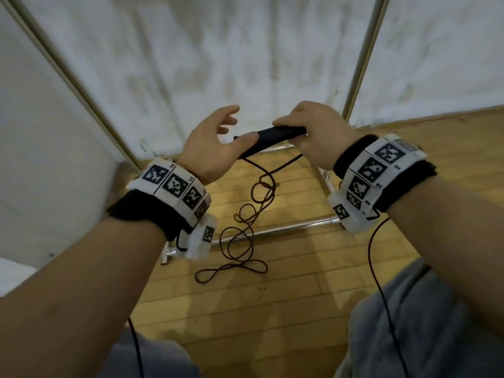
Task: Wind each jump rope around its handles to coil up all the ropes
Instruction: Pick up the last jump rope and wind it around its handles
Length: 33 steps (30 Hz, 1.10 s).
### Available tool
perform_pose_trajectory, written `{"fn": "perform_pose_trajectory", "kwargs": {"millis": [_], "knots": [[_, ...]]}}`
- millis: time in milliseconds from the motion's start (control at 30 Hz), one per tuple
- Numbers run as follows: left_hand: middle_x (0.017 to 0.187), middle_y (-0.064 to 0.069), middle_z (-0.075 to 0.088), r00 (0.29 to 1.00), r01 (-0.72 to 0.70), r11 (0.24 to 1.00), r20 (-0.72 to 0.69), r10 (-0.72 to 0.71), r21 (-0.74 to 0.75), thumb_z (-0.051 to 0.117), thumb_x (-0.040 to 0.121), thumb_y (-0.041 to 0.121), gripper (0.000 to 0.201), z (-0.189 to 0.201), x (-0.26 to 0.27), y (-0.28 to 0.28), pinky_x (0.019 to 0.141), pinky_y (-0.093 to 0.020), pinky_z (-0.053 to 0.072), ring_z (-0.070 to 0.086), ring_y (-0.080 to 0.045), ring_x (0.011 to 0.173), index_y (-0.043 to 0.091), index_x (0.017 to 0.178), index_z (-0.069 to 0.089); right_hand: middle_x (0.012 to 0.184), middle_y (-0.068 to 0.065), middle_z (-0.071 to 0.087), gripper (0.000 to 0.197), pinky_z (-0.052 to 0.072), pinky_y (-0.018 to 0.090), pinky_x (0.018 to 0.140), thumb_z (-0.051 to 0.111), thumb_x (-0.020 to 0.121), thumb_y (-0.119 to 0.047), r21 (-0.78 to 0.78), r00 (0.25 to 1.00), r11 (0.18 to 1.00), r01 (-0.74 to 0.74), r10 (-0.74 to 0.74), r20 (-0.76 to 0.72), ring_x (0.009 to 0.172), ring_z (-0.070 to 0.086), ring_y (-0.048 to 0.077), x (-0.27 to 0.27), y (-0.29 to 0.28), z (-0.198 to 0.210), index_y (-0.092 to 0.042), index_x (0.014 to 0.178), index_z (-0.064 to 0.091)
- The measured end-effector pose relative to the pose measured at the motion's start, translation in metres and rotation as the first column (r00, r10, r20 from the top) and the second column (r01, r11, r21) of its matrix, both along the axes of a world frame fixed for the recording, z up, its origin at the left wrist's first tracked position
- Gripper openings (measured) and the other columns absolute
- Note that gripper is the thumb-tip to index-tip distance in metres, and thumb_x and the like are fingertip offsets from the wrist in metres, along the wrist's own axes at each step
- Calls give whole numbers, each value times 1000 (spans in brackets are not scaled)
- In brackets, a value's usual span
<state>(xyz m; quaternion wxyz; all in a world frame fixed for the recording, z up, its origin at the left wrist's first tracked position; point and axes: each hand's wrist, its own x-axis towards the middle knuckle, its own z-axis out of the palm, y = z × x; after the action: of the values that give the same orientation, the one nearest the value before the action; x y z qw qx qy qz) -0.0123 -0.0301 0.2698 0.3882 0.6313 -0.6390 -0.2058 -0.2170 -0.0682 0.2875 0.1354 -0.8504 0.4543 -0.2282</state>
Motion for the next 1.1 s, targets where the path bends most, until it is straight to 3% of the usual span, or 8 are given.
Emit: {"fn": "perform_pose_trajectory", "kwargs": {"millis": [167,333,533,700,767,867,1000,1100], "knots": [[90,10,60,966,131,978,200,-162,159,62,88,42,36,-2,-5,-3,61,-7,37,55,-5,77,23,119,60,110,7,59,33,41,35,92,56,90,-11,25,997,998,-64,65,-40,105,53,23,15,-2,1,-22,120,64],[79,12,52,955,125,978,245,-164,167,64,87,42,30,2,-7,-12,52,-7,35,49,-1,66,25,108,53,113,-1,61,34,31,16,84,61,85,-12,64,998,998,9,-13,57,105,52,12,15,-15,3,-19,118,63],[72,10,49,956,110,973,246,-159,201,64,87,42,23,-5,-14,-12,52,-13,34,46,-3,61,26,98,53,102,-8,56,33,31,16,82,65,82,-18,80,996,997,17,-24,86,96,49,7,13,-14,0,-22,115,64],[86,5,61,998,55,959,26,-65,278,47,86,67,46,0,-10,-12,69,-26,47,60,-11,78,26,103,58,113,-2,62,36,40,28,94,67,83,-22,40,995,997,73,-76,71,105,54,15,1,-12,5,-24,119,64],[88,3,58,992,-22,942,-106,61,336,37,90,67,56,-2,-7,-12,70,-28,49,61,-13,79,19,111,56,101,1,65,26,44,29,84,66,84,-25,19,987,992,128,-129,93,93,57,18,-4,-12,7,-22,111,68],[94,1,49,848,-106,933,-459,266,345,50,91,55,46,2,-4,-11,74,-34,57,61,-14,78,15,113,52,74,1,64,19,43,23,58,63,86,-32,119,951,972,201,-222,214,65,57,15,-7,-12,6,-16,92,69],[74,2,54,633,-71,942,-715,297,328,44,100,28,12,11,-6,-8,64,-33,53,68,-17,75,19,93,48,66,-2,65,21,54,25,61,47,96,-34,448,823,888,103,-329,463,58,66,14,7,-1,-1,-16,90,56],[85,4,59,688,-52,948,-677,263,315,48,97,33,16,16,-14,-6,64,-30,50,63,-14,87,21,94,59,67,-2,62,20,55,31,66,41,99,-33,570,697,820,-54,-378,610,61,64,15,29,9,-7,-18,88,50]]}}
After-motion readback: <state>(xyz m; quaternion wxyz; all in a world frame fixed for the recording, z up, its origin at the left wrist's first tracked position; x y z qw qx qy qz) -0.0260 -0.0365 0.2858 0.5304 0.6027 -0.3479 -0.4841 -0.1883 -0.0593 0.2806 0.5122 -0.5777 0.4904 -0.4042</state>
